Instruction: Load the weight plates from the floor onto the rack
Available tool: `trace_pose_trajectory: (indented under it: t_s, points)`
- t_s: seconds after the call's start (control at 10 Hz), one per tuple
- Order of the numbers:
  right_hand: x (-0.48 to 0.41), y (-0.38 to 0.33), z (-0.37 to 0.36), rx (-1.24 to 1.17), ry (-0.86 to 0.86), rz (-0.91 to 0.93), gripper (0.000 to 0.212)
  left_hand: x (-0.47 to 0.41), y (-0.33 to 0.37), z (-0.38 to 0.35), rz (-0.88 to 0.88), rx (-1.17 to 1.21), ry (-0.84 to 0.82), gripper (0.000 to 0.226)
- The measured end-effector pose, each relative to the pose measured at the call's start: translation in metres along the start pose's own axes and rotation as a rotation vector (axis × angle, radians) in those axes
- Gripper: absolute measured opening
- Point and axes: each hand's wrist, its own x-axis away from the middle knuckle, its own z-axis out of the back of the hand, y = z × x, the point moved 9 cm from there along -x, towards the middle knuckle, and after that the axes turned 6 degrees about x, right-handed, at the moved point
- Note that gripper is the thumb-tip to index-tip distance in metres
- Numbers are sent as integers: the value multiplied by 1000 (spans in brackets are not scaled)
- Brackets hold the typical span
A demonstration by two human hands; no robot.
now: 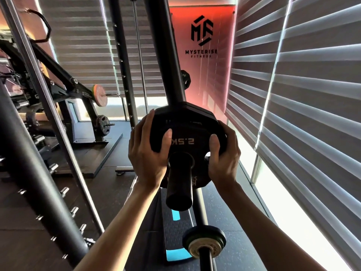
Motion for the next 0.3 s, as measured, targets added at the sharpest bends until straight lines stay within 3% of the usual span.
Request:
trace_pose_trajectory:
  t_s: [0.3]
  points:
    - [-27, -32, 9, 127, -171, 57, 51, -43, 24, 4, 33, 67, -98, 37]
